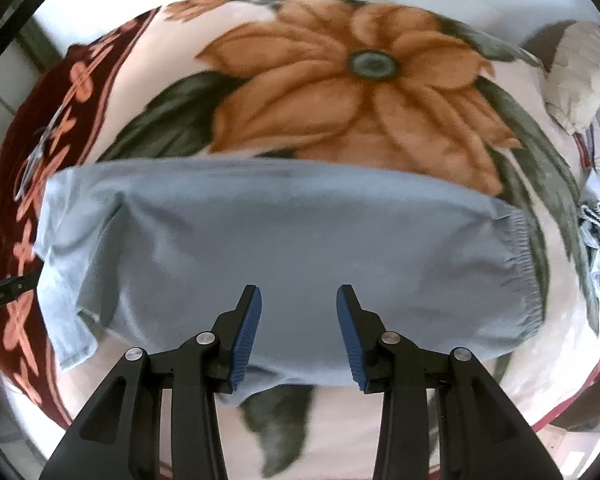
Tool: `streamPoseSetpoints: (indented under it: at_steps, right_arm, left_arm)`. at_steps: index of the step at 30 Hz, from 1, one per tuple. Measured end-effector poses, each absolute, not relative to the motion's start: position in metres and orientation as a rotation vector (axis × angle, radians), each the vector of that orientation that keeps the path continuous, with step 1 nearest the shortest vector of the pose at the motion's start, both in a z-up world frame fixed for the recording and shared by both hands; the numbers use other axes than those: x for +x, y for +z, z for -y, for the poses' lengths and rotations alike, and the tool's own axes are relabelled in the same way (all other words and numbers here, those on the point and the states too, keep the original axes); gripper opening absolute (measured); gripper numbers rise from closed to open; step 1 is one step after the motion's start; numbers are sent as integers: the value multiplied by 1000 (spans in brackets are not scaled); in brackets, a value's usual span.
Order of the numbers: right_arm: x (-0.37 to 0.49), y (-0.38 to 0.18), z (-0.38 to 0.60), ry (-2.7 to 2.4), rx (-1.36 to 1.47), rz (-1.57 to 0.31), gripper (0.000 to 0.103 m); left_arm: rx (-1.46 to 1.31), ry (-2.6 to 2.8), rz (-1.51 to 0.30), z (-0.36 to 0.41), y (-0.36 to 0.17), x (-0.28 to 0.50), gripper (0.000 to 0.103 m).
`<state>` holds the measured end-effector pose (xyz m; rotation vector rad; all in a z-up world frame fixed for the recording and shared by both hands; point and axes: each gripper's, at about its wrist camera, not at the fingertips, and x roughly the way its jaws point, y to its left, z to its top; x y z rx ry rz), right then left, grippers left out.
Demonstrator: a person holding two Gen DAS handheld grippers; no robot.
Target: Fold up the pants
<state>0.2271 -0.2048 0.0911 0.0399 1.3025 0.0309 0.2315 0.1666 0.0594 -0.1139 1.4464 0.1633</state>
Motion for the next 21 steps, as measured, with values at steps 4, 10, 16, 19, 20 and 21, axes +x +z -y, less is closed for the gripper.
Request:
streamPoseSetpoints:
  at_steps: [4, 10, 16, 19, 20, 21]
  right_arm:
    - [221, 86, 187, 44, 49, -1330, 40]
    - [213, 81, 161, 65, 69, -1364, 40]
    - [210, 80, 140, 88, 70, -1374, 40]
    - [211, 81, 132, 94, 85, -1371, 40]
    - [211, 82, 130, 96, 87, -1370, 40]
    - [211, 83, 128, 99, 89, -1368, 40]
  left_arm:
    - [-145, 179, -1467, -177, 46, 222, 62]
    - [-213, 169, -1491, -184, 31, 213, 62]
    - [-233, 194, -1477, -183, 24, 212, 66]
    - [-242, 214, -1470, -177, 21, 213, 68]
    - [-250, 220, -1466, -176, 21, 213, 68]
    - [-255, 218, -1460, -174, 21, 214, 67]
